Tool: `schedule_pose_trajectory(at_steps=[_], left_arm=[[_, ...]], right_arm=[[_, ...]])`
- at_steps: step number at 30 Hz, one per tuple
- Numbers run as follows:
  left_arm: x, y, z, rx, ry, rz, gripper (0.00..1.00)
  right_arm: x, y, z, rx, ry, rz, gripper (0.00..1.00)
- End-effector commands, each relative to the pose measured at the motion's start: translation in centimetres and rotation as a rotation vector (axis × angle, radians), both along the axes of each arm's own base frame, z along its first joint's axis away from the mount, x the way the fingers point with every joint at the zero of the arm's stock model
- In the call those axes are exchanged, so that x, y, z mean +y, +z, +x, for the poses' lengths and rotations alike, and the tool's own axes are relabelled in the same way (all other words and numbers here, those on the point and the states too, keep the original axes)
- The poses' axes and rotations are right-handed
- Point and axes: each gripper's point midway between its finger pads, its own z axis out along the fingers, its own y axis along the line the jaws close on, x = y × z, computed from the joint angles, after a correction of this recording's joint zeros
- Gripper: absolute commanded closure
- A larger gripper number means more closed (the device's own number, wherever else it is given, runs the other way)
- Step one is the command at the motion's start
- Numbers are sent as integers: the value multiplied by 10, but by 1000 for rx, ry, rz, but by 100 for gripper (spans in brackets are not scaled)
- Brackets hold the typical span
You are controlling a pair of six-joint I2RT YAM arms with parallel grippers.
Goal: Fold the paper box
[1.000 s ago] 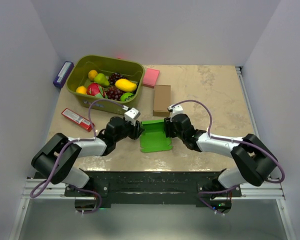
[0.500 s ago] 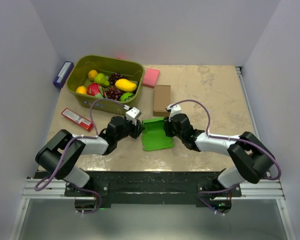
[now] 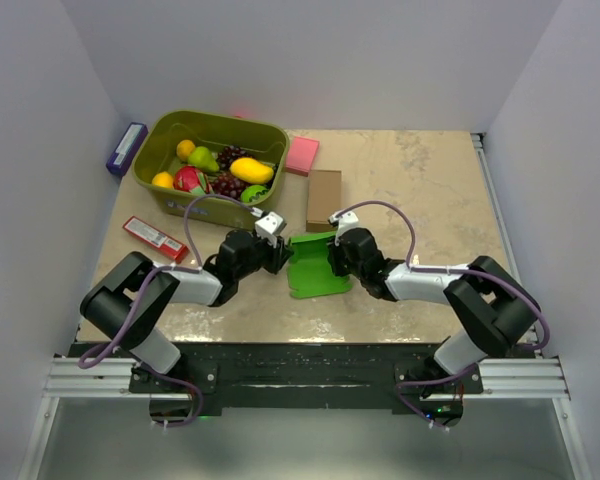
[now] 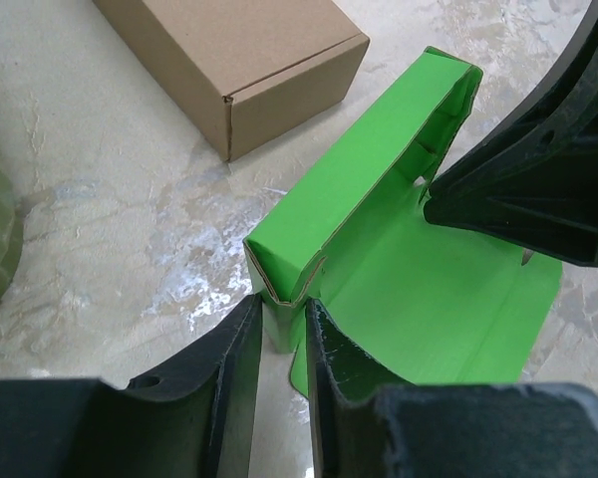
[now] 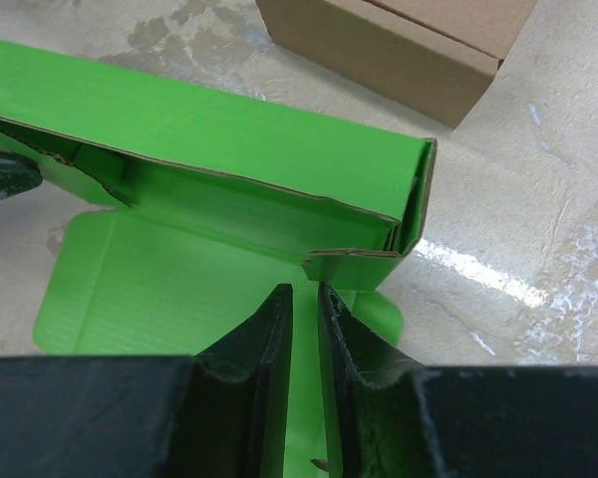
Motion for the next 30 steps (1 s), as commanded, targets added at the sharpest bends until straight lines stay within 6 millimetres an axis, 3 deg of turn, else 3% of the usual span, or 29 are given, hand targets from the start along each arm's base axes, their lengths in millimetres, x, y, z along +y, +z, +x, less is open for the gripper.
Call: schedule_pose_trajectory(at_steps=[1,6,9,10,13,16,18,20,25,30], left_arm=[[-13,27,14,-88,-5,-53,73],[-8,29,16,-91,21,-50,77],[-11,28,13,-88,-5,-46,78],[-11,26,12,-80,-11,-36,77],[-13,24,8,-71,-33,-31,70],[-11,22,2,-63,-48,-24,58],[-8,24,0,-60,-43,-26,44],[-4,20,-5,-47,-36,-26,37],[4,10,-8,-15,-27,-9,35],[22,4,-14,31,9,-34,36]], right_arm=[[17,25,15,-69,23,62,80],[18,34,9,-49,15,89,75],[21,49,-4,-45,34,80,59],[18,52,-8,-34,27,53,48],[20,73,-20,-27,55,40,32],[14,95,-22,-45,65,11,29],[9,105,-16,-88,63,-32,27],[10,114,-8,-128,76,-61,26],[20,105,17,-188,164,-226,27],[18,92,33,-249,192,-340,27]])
